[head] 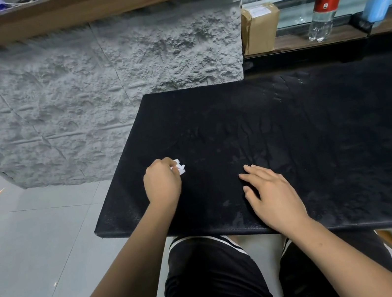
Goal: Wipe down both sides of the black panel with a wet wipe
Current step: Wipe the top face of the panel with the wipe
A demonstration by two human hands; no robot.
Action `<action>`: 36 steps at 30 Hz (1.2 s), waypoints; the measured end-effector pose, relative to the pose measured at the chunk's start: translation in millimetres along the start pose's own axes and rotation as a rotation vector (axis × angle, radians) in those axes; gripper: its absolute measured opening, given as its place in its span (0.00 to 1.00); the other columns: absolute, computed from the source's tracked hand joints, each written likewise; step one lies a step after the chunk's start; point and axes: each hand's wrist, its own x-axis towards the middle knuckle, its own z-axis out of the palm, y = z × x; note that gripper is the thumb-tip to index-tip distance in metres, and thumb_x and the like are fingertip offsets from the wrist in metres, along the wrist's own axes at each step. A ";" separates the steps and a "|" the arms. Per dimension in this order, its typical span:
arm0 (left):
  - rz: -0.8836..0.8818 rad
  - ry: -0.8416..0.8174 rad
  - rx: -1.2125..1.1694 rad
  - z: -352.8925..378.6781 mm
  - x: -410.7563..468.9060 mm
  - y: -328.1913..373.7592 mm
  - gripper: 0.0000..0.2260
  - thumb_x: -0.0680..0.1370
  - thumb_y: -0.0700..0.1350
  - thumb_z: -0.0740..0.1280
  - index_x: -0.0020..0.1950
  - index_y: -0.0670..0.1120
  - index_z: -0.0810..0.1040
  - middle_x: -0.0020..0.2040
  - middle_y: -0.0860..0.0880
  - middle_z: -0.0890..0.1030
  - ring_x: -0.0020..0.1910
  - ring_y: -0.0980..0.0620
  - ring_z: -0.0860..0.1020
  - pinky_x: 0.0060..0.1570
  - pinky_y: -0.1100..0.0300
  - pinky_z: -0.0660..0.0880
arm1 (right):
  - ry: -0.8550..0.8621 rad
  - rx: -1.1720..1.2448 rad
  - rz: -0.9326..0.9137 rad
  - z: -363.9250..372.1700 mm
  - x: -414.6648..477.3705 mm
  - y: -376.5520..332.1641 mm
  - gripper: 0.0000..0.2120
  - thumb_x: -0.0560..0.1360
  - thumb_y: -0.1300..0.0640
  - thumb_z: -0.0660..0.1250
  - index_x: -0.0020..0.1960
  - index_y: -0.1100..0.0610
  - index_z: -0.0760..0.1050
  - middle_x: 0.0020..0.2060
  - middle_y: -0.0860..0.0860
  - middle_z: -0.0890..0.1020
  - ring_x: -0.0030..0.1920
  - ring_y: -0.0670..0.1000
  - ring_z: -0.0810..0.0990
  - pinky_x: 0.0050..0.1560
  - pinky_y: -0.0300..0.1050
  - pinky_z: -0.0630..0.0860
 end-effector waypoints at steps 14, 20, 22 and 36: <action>0.200 -0.068 -0.075 33.3 -27.6 74.0 0.07 0.83 0.43 0.66 0.57 0.48 0.84 0.53 0.49 0.81 0.48 0.48 0.81 0.49 0.55 0.77 | 0.001 -0.008 0.001 -0.1 0.3 0.1 0.19 0.85 0.49 0.62 0.74 0.48 0.76 0.77 0.43 0.71 0.79 0.42 0.63 0.77 0.42 0.60; 0.240 -0.113 -0.127 33.1 -17.0 62.0 0.04 0.82 0.45 0.70 0.54 0.49 0.85 0.51 0.52 0.81 0.45 0.51 0.80 0.45 0.59 0.75 | 0.004 -0.006 -0.003 -0.8 -0.5 0.0 0.19 0.85 0.49 0.62 0.74 0.48 0.76 0.78 0.43 0.71 0.79 0.42 0.63 0.77 0.41 0.59; 0.242 -0.119 -0.127 32.6 -12.7 57.1 0.03 0.82 0.45 0.71 0.52 0.50 0.85 0.50 0.53 0.81 0.45 0.51 0.80 0.45 0.58 0.74 | 0.003 -0.006 -0.002 -1.1 -0.6 0.3 0.19 0.85 0.49 0.62 0.74 0.47 0.76 0.78 0.43 0.71 0.79 0.42 0.63 0.77 0.40 0.58; 0.116 -0.078 -0.053 3.2 33.0 -4.6 0.05 0.80 0.43 0.70 0.50 0.48 0.86 0.47 0.50 0.83 0.46 0.48 0.82 0.48 0.53 0.79 | 0.003 0.006 0.001 1.0 0.6 2.0 0.19 0.85 0.49 0.63 0.74 0.47 0.77 0.77 0.42 0.71 0.79 0.41 0.63 0.77 0.39 0.58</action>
